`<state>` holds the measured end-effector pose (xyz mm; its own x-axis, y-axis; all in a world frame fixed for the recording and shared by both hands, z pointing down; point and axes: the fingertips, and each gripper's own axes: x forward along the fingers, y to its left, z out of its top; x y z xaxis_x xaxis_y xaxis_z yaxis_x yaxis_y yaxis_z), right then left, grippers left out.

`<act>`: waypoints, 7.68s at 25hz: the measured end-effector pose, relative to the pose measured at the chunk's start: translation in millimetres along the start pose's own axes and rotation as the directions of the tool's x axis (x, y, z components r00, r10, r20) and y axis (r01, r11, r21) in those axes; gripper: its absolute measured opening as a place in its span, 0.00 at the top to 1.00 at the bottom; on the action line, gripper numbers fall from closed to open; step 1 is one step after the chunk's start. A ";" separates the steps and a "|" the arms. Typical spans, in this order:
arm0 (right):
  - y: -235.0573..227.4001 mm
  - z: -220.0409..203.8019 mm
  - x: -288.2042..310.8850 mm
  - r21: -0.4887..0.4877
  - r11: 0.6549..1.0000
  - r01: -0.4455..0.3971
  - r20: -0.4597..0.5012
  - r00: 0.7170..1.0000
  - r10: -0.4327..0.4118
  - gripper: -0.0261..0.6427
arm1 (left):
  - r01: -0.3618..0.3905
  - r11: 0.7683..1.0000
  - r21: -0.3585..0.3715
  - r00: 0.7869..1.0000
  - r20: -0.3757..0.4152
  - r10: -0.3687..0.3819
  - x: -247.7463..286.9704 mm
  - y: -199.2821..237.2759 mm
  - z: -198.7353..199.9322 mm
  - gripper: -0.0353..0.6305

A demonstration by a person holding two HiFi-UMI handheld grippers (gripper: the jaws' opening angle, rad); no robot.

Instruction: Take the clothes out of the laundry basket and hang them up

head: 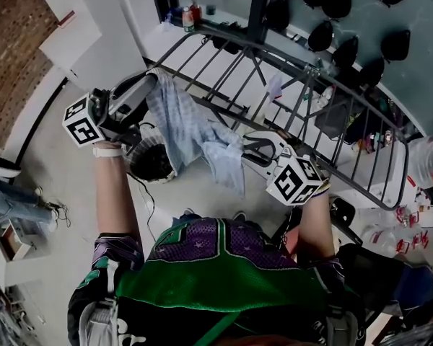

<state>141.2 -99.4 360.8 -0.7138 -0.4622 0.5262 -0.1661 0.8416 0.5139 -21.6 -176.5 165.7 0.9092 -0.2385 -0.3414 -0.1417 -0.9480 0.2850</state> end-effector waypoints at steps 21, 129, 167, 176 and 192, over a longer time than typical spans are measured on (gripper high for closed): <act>-23.2 -55.7 -33.7 0.061 0.992 0.109 -0.172 0.980 -0.097 0.70 | -0.068 0.998 -0.017 0.987 0.145 0.069 -13.3 24.4 45.1 0.89; -141.2 -139.4 -247.2 0.245 0.720 0.650 -0.327 0.754 -0.570 0.92 | 0.130 0.986 0.100 0.925 -0.371 -0.084 249.4 19.1 -125.2 0.89; -216.3 -178.6 -404.6 0.131 0.399 0.907 -0.406 0.416 -0.813 0.92 | 0.172 0.853 0.493 0.940 -0.342 0.009 419.8 17.0 -135.8 0.89; -279.3 -289.0 -388.4 0.260 0.422 0.868 -0.402 0.495 -0.770 0.92 | 0.088 0.881 0.465 0.912 -0.393 0.117 490.9 112.8 -188.1 0.89; -369.9 -440.0 -373.6 0.394 0.429 0.813 -0.419 0.574 -0.703 0.92 | 0.017 0.872 0.489 0.867 -0.441 0.230 587.4 235.4 -258.0 0.89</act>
<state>768.6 -360.9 272.2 -0.0076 -0.9744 0.2249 -0.9195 0.0952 0.3814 580.1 -485.4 263.3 0.9287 -0.3323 0.1644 -0.2994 -0.9338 -0.1957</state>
